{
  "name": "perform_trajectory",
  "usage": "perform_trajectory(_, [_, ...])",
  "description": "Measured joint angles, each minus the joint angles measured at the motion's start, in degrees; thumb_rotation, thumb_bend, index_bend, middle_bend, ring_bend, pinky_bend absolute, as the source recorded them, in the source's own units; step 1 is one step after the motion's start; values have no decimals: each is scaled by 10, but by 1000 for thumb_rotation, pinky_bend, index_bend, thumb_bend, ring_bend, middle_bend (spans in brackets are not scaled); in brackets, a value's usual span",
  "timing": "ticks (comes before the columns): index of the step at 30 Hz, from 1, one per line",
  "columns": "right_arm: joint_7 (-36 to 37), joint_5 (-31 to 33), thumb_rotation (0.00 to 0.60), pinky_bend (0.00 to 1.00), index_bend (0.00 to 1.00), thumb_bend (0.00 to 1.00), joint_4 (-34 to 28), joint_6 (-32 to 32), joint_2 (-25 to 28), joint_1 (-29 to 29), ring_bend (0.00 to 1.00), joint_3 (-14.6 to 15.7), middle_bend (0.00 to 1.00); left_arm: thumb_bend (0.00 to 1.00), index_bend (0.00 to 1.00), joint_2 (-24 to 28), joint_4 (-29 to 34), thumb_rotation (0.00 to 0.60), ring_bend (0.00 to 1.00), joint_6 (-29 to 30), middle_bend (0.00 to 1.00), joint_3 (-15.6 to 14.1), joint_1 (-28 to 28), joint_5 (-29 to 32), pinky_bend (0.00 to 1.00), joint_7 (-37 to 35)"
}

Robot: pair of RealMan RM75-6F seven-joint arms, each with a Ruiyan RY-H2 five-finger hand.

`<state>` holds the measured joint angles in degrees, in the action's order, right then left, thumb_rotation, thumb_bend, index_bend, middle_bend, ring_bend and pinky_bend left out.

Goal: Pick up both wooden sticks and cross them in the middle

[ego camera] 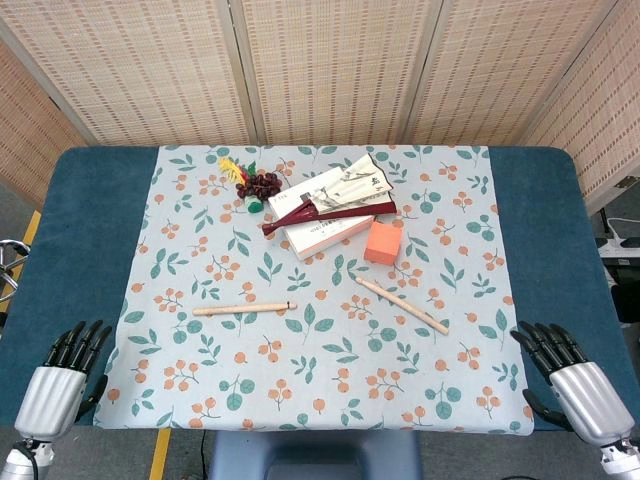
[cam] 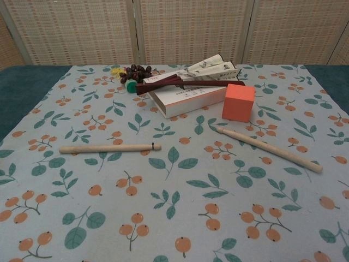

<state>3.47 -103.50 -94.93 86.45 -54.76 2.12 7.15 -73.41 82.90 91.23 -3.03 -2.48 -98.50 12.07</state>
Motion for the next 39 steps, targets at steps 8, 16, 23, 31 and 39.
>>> perform_trajectory(8, [4, 5, 600, 0, 0, 294, 5, 1, -9, 3, 0, -6, 0, 433, 0, -26, -8, 600, 20, -21, 63, -6, -13, -15, 167, 8])
perform_trajectory(16, [-13, 22, 600, 0, 0, 294, -3, 4, -31, 11, 0, -30, 0, 443, 42, -83, -28, 600, 26, -85, 137, 4, -54, -17, 154, 28])
perform_trajectory(23, [-52, 46, 600, 0, 0, 294, -29, -22, -37, 35, 0, -57, 0, 419, 67, -175, -78, 600, 51, -198, 151, 28, -116, 21, 154, 54])
perform_trajectory(31, [-82, 76, 600, 0, 0, 294, -15, -73, -59, 54, 0, -60, 0, 419, 132, -266, -182, 600, 82, -245, 225, 74, -180, 61, 154, 68])
perform_trajectory(39, [-82, 97, 600, 0, 0, 293, 7, -104, -72, 65, 0, -56, 0, 418, 232, -309, -256, 600, 120, -254, 282, 96, -213, 89, 158, 70])
